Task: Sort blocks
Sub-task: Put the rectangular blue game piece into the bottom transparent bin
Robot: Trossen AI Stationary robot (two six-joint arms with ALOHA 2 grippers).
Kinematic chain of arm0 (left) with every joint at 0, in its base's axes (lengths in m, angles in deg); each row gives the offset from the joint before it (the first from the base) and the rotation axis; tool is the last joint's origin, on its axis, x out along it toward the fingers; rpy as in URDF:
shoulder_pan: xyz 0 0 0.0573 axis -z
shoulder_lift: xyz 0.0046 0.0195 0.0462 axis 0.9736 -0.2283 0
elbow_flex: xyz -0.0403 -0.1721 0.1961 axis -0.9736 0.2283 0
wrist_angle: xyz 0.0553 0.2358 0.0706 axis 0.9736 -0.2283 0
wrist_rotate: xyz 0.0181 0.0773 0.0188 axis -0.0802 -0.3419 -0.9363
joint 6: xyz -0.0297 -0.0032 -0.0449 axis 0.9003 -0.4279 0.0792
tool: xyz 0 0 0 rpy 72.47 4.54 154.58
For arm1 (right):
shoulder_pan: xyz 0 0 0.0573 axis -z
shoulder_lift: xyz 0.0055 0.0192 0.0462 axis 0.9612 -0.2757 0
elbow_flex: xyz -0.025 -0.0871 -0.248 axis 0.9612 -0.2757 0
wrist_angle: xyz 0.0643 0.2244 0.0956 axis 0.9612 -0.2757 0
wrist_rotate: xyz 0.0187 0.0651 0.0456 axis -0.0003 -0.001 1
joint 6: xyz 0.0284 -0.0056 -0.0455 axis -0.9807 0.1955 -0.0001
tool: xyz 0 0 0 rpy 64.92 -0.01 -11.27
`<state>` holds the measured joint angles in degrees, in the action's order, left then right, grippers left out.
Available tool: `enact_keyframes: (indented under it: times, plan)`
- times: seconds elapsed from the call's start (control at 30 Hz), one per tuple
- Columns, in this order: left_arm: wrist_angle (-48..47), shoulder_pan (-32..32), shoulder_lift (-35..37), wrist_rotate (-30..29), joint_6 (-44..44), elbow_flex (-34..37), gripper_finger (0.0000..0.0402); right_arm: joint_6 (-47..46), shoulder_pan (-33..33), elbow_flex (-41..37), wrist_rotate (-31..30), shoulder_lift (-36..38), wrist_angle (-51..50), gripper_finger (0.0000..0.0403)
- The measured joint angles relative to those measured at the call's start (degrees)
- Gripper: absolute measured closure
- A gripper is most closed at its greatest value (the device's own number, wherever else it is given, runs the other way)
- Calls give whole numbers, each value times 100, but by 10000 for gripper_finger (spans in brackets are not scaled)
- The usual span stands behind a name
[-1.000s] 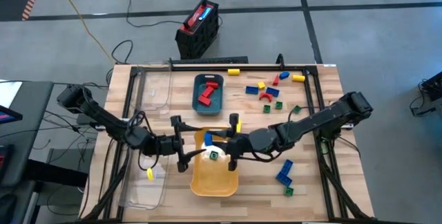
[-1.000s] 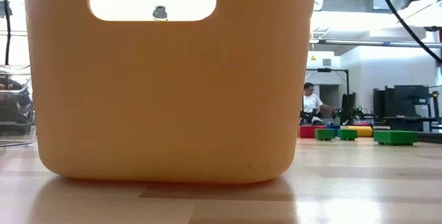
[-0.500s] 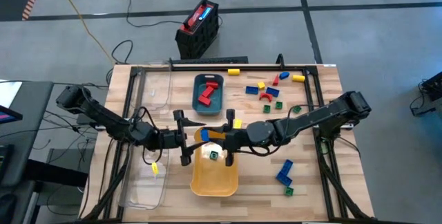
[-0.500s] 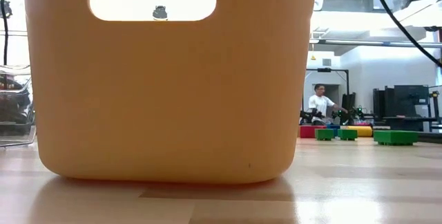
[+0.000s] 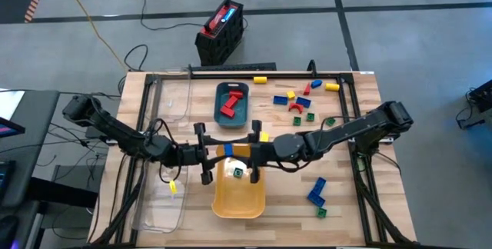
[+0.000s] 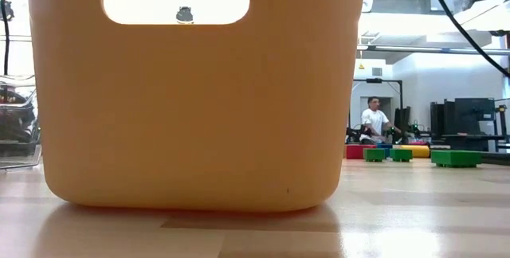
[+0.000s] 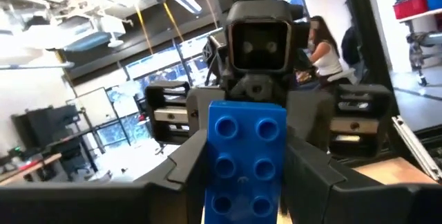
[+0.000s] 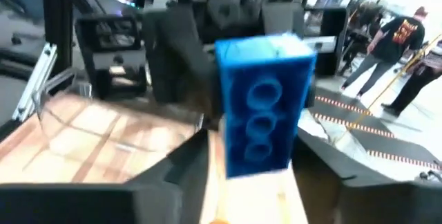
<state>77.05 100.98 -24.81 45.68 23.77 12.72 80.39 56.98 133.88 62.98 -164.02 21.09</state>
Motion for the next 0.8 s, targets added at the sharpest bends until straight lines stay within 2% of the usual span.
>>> enact_keyframes:
  times: [0.13,0.27,0.37,0.47,0.57,0.63,0.7,0.8]
  plan:
    - [-582,226,375,-605,-4,-2,266,-150,-28,0,-117,104,-539,148]
    - [-1889,560,1005,-1425,301,-2,266,-487,-101,0,-579,375,-1323,127]
    - [-3407,725,1592,-2000,1250,-4,266,-952,-99,0,-764,505,-2116,125]
    - [-5200,821,2113,-2147,2809,-3,262,-1525,-94,0,-779,519,-2875,125]
    - [-6725,1049,2490,-2084,4280,-2,256,-1973,-126,-12,-850,478,-3440,125]
    - [-7426,1202,2668,-1815,5108,-2,257,-2155,-155,-163,-937,479,-3491,125]
    - [-7945,1313,2814,-1275,5851,-2,259,-2258,-176,-309,-1075,500,-3494,125]
    - [-8238,1461,2893,-163,6603,-2,260,-2324,-190,-348,-1240,530,-3542,125]
